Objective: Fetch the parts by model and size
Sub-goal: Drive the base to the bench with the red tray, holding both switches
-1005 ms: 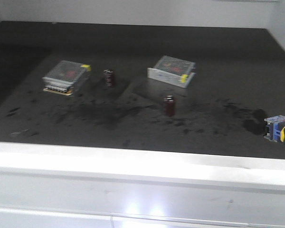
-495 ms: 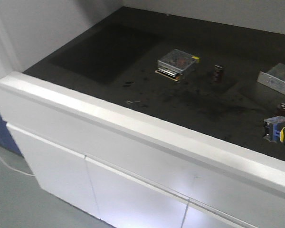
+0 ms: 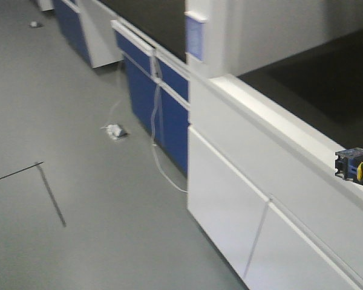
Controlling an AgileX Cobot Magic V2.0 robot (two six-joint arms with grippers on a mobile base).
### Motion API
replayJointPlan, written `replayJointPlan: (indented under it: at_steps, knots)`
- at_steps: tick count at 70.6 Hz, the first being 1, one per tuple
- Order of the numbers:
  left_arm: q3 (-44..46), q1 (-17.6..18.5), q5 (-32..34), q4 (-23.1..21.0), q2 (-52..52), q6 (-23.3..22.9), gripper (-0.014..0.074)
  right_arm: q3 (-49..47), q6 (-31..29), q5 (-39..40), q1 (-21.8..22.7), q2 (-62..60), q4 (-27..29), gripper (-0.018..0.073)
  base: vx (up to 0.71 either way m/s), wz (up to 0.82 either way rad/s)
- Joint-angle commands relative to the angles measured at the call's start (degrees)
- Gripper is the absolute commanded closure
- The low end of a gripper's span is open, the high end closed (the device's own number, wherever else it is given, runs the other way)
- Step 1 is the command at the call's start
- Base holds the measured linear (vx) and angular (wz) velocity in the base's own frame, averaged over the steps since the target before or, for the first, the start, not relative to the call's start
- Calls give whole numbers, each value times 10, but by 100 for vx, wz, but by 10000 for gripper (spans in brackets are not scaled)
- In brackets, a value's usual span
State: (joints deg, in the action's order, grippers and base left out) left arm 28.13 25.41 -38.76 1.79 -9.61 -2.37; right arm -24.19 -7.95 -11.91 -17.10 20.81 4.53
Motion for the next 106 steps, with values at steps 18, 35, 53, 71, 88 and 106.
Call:
replayJointPlan:
  at_steps: [18,35,53,71,88,106]
  knots:
    - [13,3,48,0,-7,-1,603,-18,-1,50,0,1,0,565,6,118]
    - [13,2,48,0,-7,-1,603,-18,-1,48,0,1,0,565,14,77]
    - [13,2,48,0,-7,-1,603,-18,-1,48,0,1,0,565,25,22]
    - [13,2,48,0,-7,-1,603,-18,-1,48,0,1,0,565,41,4]
    - [13,2,48,0,-7,-1,603,-18,-1,48,0,1,0,565,54,3]
    - [13,2,48,0,-7,-1,603,-18,-1,50,0,1,0,565,63,-7]
